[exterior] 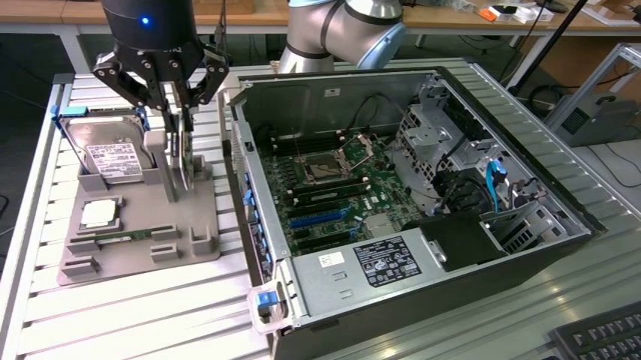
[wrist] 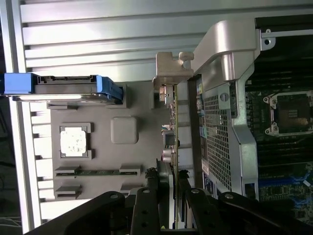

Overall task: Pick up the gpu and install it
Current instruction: 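Pick up the gpu and move the gpu toward the slot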

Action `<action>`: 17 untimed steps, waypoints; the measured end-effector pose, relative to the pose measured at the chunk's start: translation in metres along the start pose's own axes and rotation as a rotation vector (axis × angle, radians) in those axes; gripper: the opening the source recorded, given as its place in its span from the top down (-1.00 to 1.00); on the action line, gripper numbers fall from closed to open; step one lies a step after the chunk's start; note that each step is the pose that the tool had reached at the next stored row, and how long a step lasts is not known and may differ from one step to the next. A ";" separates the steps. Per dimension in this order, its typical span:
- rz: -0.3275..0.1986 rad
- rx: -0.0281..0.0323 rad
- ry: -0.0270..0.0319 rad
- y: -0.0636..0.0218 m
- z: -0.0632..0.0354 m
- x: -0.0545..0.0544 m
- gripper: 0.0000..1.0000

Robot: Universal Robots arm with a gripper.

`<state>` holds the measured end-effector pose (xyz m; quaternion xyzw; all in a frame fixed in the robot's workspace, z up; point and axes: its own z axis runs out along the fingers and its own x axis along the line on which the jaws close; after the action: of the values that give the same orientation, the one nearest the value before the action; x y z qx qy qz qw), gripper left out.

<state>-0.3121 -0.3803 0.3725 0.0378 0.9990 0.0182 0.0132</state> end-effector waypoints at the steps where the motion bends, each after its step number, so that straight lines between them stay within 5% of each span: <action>1: 0.000 0.0000 0.0000 0.0000 -0.0005 0.000 0.47; 17: 0.000 0.0000 0.0000 0.0003 -0.0092 0.000 0.47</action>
<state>-0.3121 -0.3803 0.3817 0.0378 0.9990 0.0181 0.0132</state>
